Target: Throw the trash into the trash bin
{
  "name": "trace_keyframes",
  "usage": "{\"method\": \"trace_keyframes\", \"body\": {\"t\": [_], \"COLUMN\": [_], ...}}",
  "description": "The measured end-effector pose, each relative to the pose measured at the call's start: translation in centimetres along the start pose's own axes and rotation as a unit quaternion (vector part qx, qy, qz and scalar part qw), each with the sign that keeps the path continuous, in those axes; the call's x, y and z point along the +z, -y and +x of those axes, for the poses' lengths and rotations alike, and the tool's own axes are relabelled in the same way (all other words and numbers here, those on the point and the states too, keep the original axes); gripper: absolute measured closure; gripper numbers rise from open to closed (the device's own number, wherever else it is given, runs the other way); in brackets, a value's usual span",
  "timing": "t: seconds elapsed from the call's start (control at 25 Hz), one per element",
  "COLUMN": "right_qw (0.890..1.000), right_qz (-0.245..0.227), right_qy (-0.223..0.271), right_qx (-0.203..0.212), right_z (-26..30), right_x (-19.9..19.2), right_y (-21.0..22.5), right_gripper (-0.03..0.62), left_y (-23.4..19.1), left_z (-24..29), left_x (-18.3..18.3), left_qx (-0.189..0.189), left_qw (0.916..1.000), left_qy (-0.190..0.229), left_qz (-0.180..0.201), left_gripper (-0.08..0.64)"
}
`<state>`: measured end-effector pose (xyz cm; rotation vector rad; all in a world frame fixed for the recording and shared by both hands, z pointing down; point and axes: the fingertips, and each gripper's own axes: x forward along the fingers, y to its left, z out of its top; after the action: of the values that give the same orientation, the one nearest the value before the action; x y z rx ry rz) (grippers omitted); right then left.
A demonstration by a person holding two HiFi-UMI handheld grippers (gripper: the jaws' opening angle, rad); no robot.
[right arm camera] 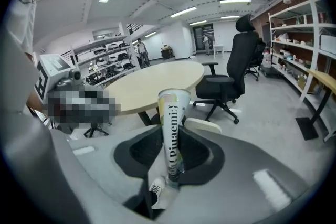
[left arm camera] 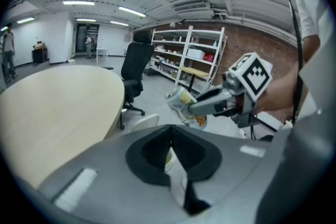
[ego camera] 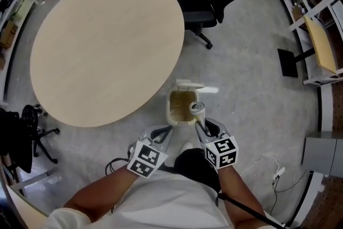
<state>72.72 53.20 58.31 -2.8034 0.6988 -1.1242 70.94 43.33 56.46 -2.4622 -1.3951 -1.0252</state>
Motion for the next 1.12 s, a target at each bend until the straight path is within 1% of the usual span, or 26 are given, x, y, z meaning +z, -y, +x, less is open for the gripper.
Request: {"method": "trace_keyframes", "body": {"t": [0.08,0.2,0.32,0.52,0.56,0.64,0.72,0.8,1.0,1.12], "right_qw": [1.0,0.997,0.99,0.979,0.975,0.97,0.967,0.963,0.953,0.944], "right_qz": [0.006,-0.013,-0.032,-0.053,-0.059,-0.067,-0.056,-0.036,-0.019,-0.034], "right_qy": [-0.027,-0.078,-0.128,-0.181,-0.191,-0.21,-0.227,-0.246,-0.284,-0.308], "right_qx": [0.01,0.025,0.043,0.084,0.092,0.103,0.105,0.104,0.109,0.109], "right_z": [2.6,6.8,10.3,14.8,15.7,17.9,19.8,21.4,24.2,25.3], "right_x": [-2.1,-5.8,-9.4,-13.2,-14.1,-15.6,-17.2,-18.6,-21.4,-23.2], "right_y": [0.8,2.3,3.9,5.3,5.5,6.3,7.2,7.5,6.8,6.8], "right_gripper": [0.494,0.494,0.494,0.494,0.494,0.494,0.494,0.494,0.494,0.492], "left_y": [-0.6,-1.9,-3.1,-4.1,-4.1,-4.6,-5.3,-5.9,-6.5,-6.6], "left_z": [1.2,3.0,5.0,8.3,9.0,10.9,12.6,13.4,14.4,15.7], "left_x": [-1.3,-2.8,-3.8,-5.3,-6.2,-7.9,-9.1,-10.0,-12.2,-13.5], "left_qx": [0.008,0.029,0.055,0.089,0.092,0.096,0.095,0.094,0.106,0.11], "left_qw": [0.9997,0.998,0.9949,0.9892,0.9881,0.987,0.9865,0.9854,0.978,0.9735], "left_qy": [-0.017,-0.041,-0.055,-0.065,-0.072,-0.092,-0.112,-0.121,-0.136,-0.149], "left_qz": [-0.014,-0.038,-0.065,-0.097,-0.1,-0.089,-0.073,-0.074,-0.117,-0.134], "left_gripper": [0.551,0.551,0.551,0.551,0.551,0.551,0.552,0.551,0.551,0.551]}}
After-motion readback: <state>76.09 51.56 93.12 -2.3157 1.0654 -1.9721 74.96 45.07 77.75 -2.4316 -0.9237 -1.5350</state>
